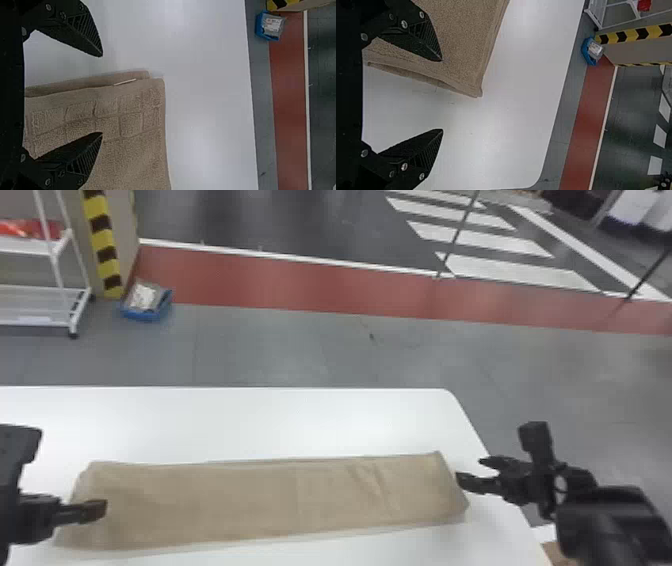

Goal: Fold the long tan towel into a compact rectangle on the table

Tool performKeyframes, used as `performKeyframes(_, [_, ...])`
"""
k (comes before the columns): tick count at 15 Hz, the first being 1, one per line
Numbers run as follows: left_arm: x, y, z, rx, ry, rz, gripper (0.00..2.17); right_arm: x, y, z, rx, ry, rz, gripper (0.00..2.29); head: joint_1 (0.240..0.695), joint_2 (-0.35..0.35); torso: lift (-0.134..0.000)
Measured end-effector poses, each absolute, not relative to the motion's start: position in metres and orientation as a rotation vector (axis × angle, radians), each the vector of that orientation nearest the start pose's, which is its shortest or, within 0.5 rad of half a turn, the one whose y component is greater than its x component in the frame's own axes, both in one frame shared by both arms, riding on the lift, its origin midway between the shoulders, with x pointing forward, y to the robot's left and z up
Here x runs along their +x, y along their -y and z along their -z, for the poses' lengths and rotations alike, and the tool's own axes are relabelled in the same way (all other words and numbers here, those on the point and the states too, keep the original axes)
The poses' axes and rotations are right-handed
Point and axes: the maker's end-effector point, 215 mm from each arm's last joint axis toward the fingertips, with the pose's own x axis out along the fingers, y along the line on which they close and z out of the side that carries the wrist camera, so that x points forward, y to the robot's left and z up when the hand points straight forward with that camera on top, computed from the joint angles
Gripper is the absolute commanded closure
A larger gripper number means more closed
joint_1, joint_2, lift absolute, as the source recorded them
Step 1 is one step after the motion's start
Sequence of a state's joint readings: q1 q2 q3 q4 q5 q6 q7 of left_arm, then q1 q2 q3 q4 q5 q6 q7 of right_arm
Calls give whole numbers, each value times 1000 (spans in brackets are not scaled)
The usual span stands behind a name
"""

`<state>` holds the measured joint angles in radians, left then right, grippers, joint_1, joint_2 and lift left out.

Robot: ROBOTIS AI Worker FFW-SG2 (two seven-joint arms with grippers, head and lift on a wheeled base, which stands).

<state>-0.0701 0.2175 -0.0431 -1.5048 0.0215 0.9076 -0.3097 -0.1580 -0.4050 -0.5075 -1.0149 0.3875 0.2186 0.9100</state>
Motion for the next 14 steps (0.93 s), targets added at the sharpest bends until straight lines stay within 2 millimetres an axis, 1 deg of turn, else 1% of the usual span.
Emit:
performKeyframes(5, [492, -266, 572, 53, -934, 227, 218, 472, 542, 531, -192, -758, -249, 289, 695, -307, 0])
performKeyframes(6, [491, -264, 573, 55, -936, 231, 279, 472, 542, 531, -192, -756, -249, 289, 695, -309, 0])
performKeyframes(9, [494, -261, 574, 57, -931, 237, 319, 470, 544, 531, -190, -755, -245, 289, 695, -315, 0])
performKeyframes(14, [496, -259, 576, 67, -936, 241, 319, 468, 545, 532, -189, -758, -244, 289, 695, -320, 0])
